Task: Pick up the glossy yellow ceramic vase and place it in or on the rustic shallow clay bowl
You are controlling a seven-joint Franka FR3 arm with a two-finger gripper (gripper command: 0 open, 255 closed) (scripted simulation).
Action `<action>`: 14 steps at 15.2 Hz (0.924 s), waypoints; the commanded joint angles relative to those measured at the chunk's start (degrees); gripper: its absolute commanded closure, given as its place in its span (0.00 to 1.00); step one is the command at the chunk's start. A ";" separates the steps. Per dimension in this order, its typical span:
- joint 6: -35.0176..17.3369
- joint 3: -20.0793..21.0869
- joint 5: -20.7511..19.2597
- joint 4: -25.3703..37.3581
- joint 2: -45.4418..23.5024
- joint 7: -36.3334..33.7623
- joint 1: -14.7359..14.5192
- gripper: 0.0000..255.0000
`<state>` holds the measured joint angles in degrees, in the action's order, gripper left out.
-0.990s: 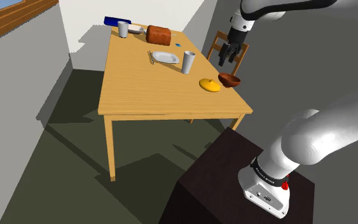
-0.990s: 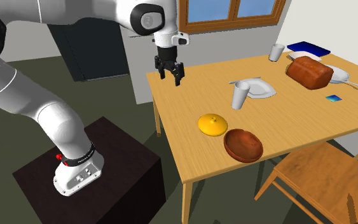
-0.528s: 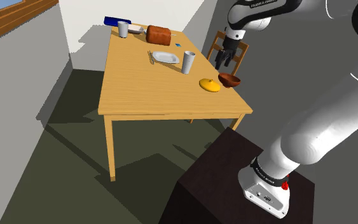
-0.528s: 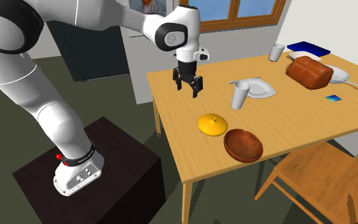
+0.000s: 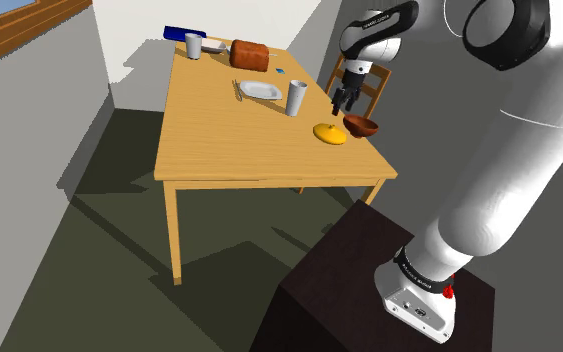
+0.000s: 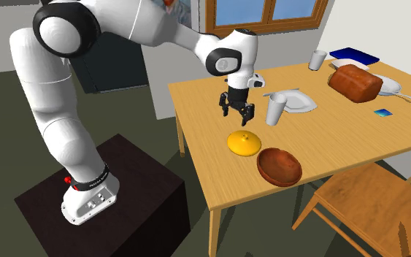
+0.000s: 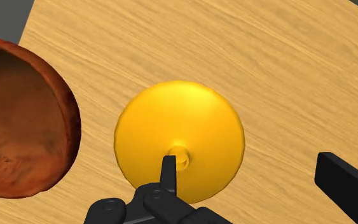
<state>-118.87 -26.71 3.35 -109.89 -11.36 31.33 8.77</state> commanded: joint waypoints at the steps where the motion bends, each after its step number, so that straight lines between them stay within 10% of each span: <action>1: -0.22 -0.05 2.53 3.76 -4.92 2.70 1.71 0.00; 14: -4.55 1.37 7.11 7.67 -14.61 6.62 5.23 0.00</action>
<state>-123.26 -25.34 10.44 -102.10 -25.97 37.90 13.98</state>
